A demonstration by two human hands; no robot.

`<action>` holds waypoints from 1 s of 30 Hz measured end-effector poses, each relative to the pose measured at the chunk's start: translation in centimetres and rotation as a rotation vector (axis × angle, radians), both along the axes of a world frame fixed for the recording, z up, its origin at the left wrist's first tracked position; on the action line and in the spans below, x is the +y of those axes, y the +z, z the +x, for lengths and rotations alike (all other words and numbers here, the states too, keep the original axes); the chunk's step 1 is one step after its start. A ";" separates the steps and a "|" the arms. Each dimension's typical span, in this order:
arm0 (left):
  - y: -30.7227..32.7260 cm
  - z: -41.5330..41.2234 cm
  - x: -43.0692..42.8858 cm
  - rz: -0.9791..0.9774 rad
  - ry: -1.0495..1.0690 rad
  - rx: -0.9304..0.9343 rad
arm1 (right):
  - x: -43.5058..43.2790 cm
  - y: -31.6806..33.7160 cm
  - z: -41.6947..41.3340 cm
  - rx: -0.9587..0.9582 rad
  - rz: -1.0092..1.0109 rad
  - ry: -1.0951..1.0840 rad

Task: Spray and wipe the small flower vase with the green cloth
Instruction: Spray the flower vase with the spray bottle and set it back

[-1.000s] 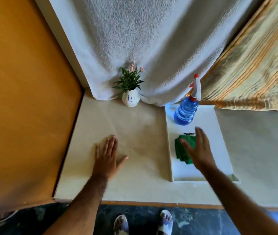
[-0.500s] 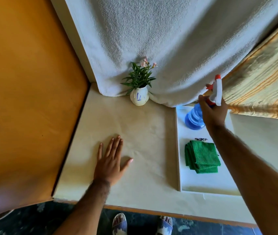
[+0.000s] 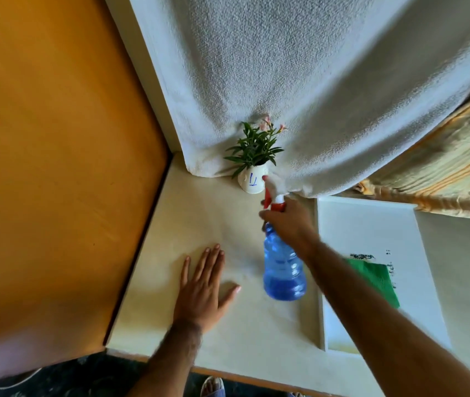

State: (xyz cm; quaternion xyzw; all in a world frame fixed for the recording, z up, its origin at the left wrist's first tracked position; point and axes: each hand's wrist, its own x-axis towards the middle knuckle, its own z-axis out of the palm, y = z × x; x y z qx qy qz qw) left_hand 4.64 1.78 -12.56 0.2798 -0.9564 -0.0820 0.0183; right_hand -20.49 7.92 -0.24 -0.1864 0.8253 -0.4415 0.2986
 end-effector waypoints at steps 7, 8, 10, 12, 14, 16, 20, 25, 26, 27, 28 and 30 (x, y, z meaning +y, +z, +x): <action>0.0 -0.2 -0.2 -0.027 -0.002 -0.009 | -3.0 -0.9 0.3 0.035 0.130 -0.055; 0.0 -0.3 -0.2 -0.029 -0.001 -0.013 | -3.3 -0.8 0.2 0.045 0.152 -0.060; 0.2 -0.2 -0.2 -0.026 0.002 -0.015 | -3.6 -0.9 0.0 0.032 0.166 -0.076; 0.2 -0.2 -0.2 -0.025 0.007 -0.010 | -3.8 -0.9 -0.2 0.011 0.165 -0.082; 0.2 -0.2 -0.2 -0.024 0.009 -0.004 | -3.9 -1.0 -0.4 0.010 0.190 -0.069; 0.1 -0.2 -0.2 -0.025 0.005 -0.003 | -4.1 -1.3 -0.5 -0.004 0.205 -0.056; 0.0 -0.2 -0.3 -0.020 0.004 -0.018 | -4.2 -1.5 -0.6 0.001 0.200 -0.063; -0.1 -0.1 -0.4 -0.006 0.001 -0.011 | -3.1 -0.4 -0.4 0.012 0.113 -0.132; -0.1 0.0 -0.5 -0.005 0.001 -0.010 | -2.7 0.2 -0.4 0.062 0.096 -0.147; -0.1 0.0 -0.5 -0.006 -0.001 -0.008 | -2.1 0.9 -0.6 0.105 0.069 -0.167; -0.1 0.0 -0.5 -0.008 -0.002 -0.005 | -1.5 1.8 -0.9 0.132 0.022 -0.197; -0.2 0.2 -0.5 -0.010 -0.008 0.003 | 0.0 3.5 -1.9 0.141 -0.124 -0.282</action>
